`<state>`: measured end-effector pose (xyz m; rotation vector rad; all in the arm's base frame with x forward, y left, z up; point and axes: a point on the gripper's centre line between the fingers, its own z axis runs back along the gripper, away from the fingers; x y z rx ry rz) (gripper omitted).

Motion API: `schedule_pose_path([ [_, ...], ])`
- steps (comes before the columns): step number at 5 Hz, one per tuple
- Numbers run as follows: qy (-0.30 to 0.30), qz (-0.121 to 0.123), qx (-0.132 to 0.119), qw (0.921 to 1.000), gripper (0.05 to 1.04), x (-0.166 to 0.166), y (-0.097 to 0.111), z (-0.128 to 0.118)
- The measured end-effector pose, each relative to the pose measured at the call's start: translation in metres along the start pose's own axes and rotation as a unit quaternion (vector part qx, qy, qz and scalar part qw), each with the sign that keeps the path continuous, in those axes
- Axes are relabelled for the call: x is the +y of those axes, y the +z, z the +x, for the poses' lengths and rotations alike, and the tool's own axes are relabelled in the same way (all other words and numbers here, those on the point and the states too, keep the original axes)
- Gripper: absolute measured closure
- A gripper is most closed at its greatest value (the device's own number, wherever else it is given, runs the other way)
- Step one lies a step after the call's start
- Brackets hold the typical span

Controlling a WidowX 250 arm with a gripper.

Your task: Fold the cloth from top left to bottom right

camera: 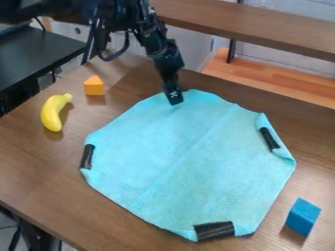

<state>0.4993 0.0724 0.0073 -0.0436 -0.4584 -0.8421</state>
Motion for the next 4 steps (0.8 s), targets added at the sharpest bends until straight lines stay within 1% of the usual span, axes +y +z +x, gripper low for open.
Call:
schedule_pose_path([
  [1, 0.019, -0.006, -0.010, 0.9998, 0.449, -0.002, -0.004, 0.002],
  [2, 0.031, -0.013, -0.021, 0.9992, 0.716, -0.005, -0.006, 0.004],
  [3, 0.033, -0.024, -0.031, 0.9987, 0.918, -0.021, -0.003, 0.003],
  [4, 0.020, -0.037, -0.043, 0.9982, 1.013, -0.053, 0.013, 0.006],
])
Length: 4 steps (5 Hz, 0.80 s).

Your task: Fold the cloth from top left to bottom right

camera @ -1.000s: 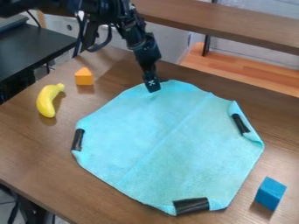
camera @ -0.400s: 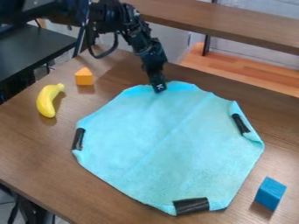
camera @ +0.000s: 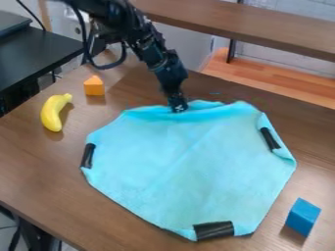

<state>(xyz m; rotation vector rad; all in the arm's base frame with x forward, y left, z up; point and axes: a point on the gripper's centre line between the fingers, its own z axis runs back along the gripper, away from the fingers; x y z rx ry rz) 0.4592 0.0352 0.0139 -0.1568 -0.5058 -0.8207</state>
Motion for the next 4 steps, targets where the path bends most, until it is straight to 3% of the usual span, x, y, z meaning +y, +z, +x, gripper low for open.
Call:
schedule_pose_path([
  [2, -0.065, -0.024, -0.016, 0.9975, 1.028, -0.102, 0.025, 0.016],
  [4, -0.100, -0.039, 0.020, 0.9940, 1.028, -0.189, 0.003, 0.002],
])
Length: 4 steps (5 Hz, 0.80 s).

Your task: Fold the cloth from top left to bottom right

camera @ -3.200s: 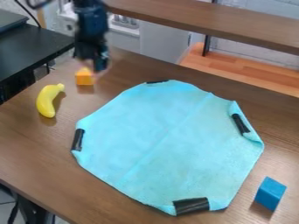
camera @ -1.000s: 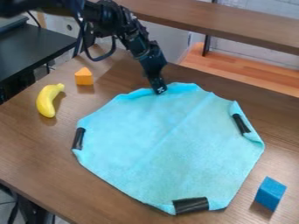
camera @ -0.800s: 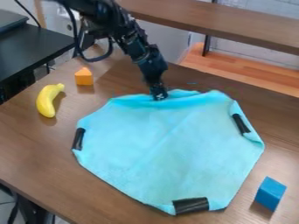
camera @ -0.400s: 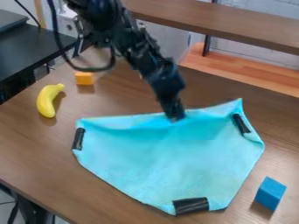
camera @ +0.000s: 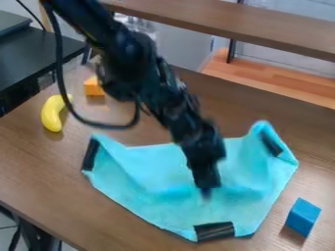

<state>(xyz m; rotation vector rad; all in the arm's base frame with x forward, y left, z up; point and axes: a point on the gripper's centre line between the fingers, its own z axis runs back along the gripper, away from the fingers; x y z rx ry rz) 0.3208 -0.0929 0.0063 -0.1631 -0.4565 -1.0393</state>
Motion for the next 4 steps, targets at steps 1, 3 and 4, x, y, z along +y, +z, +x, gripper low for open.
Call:
schedule_pose_path([
  [1, -0.014, 0.005, 0.006, 0.9999, 1.028, -0.024, -0.005, 0.004],
  [3, -0.003, 0.010, 0.000, 0.9999, 0.843, -0.049, 0.008, 0.018],
  [4, -0.015, 0.031, -0.008, 0.9994, 0.589, -0.046, 0.034, 0.026],
])
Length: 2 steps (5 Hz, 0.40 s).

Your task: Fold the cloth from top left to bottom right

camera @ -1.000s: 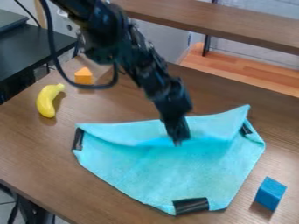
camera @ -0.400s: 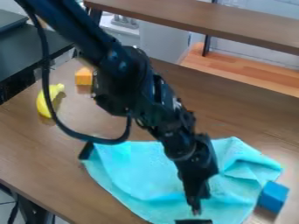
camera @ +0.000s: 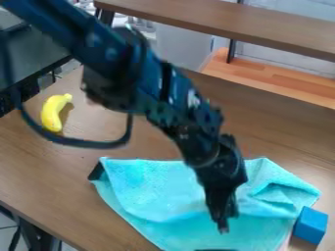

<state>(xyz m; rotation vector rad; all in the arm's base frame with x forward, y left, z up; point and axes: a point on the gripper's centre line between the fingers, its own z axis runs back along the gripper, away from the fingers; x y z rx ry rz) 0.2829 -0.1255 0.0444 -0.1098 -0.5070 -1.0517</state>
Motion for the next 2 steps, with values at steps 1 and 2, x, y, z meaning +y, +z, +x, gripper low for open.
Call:
schedule_pose_path([
  [1, -0.027, -0.005, 0.044, 0.9987, 0.288, -0.004, 0.015, -0.003],
  [2, -0.009, -0.003, 0.099, 0.9951, 0.089, 0.005, 0.047, -0.001],
])
